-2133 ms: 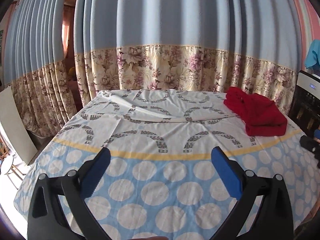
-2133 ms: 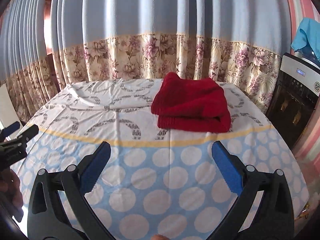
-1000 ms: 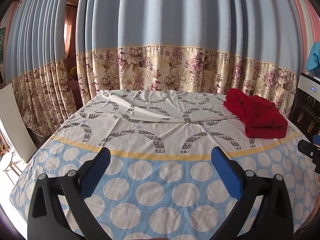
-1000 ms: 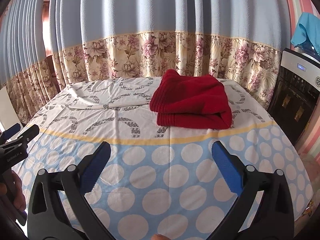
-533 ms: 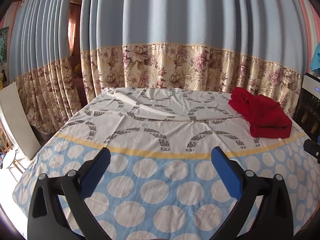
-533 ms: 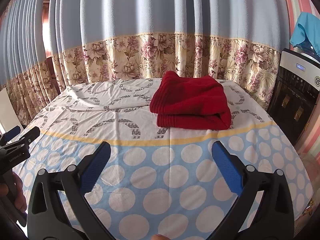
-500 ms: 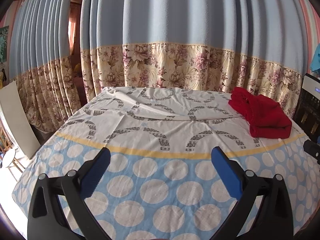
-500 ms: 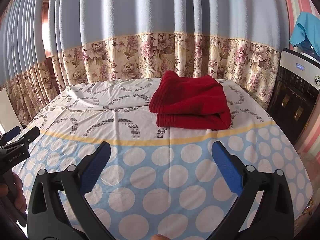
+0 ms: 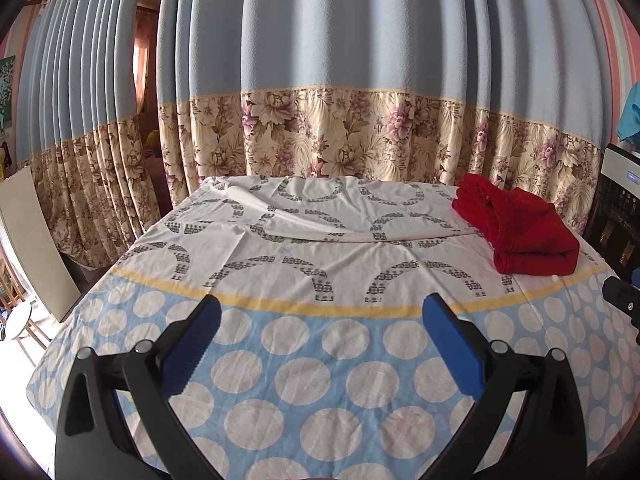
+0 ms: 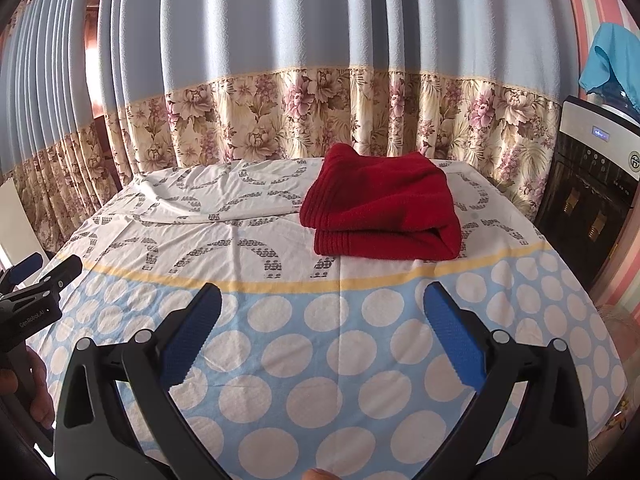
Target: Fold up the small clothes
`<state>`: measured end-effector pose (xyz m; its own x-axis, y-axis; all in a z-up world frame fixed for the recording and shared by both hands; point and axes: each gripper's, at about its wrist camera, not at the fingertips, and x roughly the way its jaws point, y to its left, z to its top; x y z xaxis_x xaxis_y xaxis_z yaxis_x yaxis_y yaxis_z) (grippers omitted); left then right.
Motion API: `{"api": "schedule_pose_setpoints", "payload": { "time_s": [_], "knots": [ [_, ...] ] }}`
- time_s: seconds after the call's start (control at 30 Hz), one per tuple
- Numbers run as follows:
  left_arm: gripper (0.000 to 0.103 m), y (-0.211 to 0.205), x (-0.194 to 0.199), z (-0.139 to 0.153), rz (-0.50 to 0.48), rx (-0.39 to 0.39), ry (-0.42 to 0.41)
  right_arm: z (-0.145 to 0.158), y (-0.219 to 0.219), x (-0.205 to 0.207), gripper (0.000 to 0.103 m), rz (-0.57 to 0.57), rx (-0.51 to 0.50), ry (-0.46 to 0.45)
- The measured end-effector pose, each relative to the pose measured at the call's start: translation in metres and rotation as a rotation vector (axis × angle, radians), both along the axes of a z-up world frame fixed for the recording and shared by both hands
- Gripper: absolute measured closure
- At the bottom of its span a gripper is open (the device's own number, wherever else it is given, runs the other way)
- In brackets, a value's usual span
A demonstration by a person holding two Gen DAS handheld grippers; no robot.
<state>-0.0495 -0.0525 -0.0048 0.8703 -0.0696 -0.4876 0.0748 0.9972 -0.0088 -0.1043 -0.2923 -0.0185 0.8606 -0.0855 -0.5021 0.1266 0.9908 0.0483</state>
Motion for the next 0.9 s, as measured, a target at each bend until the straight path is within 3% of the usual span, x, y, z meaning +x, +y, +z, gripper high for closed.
{"api": "schedule_pose_setpoints", "payload": {
  "time_s": [0.9],
  "knots": [
    [0.002,-0.0019,-0.0081,0.0071,0.005,0.015,-0.011,0.0066,0.0006,-0.0055,0.003,-0.003,-0.007,-0.018]
  ]
}}
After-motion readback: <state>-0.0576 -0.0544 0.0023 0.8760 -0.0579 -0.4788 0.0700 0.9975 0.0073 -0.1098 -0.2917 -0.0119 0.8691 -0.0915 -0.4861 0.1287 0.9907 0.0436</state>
